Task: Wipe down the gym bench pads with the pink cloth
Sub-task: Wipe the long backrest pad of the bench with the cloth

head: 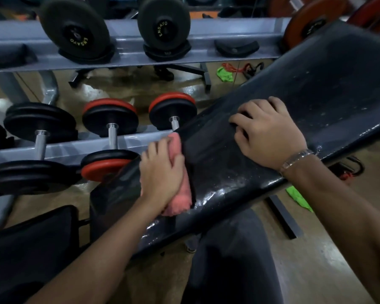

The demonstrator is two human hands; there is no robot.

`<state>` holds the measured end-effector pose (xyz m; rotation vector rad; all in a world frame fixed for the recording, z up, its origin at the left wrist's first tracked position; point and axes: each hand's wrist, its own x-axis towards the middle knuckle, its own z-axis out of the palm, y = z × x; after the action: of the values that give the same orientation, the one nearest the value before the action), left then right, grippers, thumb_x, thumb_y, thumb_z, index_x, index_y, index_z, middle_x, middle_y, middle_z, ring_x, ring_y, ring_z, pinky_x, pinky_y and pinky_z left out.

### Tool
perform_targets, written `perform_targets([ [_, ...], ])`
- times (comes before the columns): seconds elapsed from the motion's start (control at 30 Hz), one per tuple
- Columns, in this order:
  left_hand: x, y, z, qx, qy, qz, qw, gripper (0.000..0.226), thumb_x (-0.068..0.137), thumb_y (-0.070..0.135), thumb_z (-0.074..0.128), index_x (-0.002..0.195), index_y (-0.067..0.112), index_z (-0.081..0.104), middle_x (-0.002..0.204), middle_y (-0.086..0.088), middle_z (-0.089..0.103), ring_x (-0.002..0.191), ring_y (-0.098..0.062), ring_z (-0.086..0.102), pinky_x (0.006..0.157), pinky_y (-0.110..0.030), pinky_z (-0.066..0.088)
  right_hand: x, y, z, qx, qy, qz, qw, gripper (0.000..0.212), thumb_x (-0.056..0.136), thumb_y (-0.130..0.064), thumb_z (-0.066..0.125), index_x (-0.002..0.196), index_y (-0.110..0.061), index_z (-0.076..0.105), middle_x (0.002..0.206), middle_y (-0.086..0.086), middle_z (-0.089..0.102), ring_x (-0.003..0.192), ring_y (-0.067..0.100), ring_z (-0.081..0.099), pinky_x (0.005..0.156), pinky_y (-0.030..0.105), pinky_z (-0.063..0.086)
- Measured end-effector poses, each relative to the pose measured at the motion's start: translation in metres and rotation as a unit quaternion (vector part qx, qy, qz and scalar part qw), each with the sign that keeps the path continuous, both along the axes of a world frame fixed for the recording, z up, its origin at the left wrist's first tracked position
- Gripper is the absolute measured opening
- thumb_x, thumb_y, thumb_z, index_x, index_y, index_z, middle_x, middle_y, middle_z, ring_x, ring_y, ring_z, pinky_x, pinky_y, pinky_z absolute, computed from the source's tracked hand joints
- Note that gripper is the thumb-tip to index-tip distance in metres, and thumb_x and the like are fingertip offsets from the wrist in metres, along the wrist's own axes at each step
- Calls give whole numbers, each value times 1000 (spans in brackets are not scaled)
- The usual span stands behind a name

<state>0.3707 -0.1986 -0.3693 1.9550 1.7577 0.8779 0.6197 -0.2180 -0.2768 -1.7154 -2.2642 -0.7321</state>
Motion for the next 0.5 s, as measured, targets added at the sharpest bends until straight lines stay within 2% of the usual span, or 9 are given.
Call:
perform_targets([
  [0.1, -8, -24, -7, 92, -4, -195, 977, 59, 87, 37, 48, 144, 21, 54, 137, 0, 52, 119, -24, 49, 105, -41, 40, -4, 1, 4, -27, -7, -17, 999, 33, 97, -31, 46, 117, -20, 70, 120, 7, 67, 119, 34, 59, 113, 59, 35],
  [0.17, -24, -22, -14, 113, 8, -265, 958, 59, 86, 33, 53, 143, 19, 55, 141, -1, 52, 123, -24, 50, 106, -42, 39, -5, 2, 6, -44, -11, -30, 999, 36, 97, -33, 44, 118, -20, 70, 122, 7, 66, 121, 34, 58, 114, 59, 34],
  [0.2, -29, -16, -16, 108, 15, -253, 961, 61, 85, 34, 52, 143, 19, 54, 140, -1, 52, 123, -25, 50, 107, -45, 41, -6, 3, 6, -48, -15, -34, 998, 37, 97, -34, 43, 119, -21, 69, 123, 7, 66, 121, 34, 57, 115, 59, 33],
  [0.27, -31, -1, -15, 62, 12, -166, 984, 63, 85, 39, 47, 145, 22, 52, 137, -1, 52, 121, -26, 50, 107, -49, 42, -7, 3, 5, -54, -20, -40, 998, 38, 97, -35, 41, 120, -21, 69, 124, 7, 65, 122, 34, 56, 115, 59, 32],
  [0.33, -20, 6, -9, 13, -4, -60, 998, 63, 86, 45, 41, 146, 27, 49, 135, 1, 51, 122, -27, 48, 108, -48, 41, -8, 4, 6, -57, -20, -45, 997, 38, 97, -35, 41, 120, -21, 69, 124, 6, 65, 122, 34, 56, 116, 59, 31],
  [0.37, -14, 4, -6, 5, -7, -38, 999, 63, 87, 46, 39, 146, 28, 47, 134, 1, 51, 121, -27, 47, 107, -47, 41, -8, 4, 5, -57, -20, -49, 997, 39, 97, -35, 41, 120, -21, 69, 124, 6, 65, 122, 34, 56, 116, 59, 31],
  [0.43, -5, -9, -3, 32, -8, -75, 997, 61, 89, 44, 40, 146, 27, 48, 134, 1, 49, 118, -25, 45, 105, -45, 41, -7, 4, 4, -55, -20, -50, 997, 39, 96, -35, 41, 120, -21, 68, 124, 6, 65, 122, 34, 56, 116, 59, 31],
  [0.5, -7, -23, -4, 71, 1, -171, 983, 58, 89, 38, 47, 146, 23, 52, 138, 1, 49, 119, -23, 46, 104, -44, 42, -8, 5, 4, -52, -17, -47, 997, 39, 96, -35, 41, 121, -20, 68, 124, 7, 64, 122, 34, 55, 116, 59, 31],
])
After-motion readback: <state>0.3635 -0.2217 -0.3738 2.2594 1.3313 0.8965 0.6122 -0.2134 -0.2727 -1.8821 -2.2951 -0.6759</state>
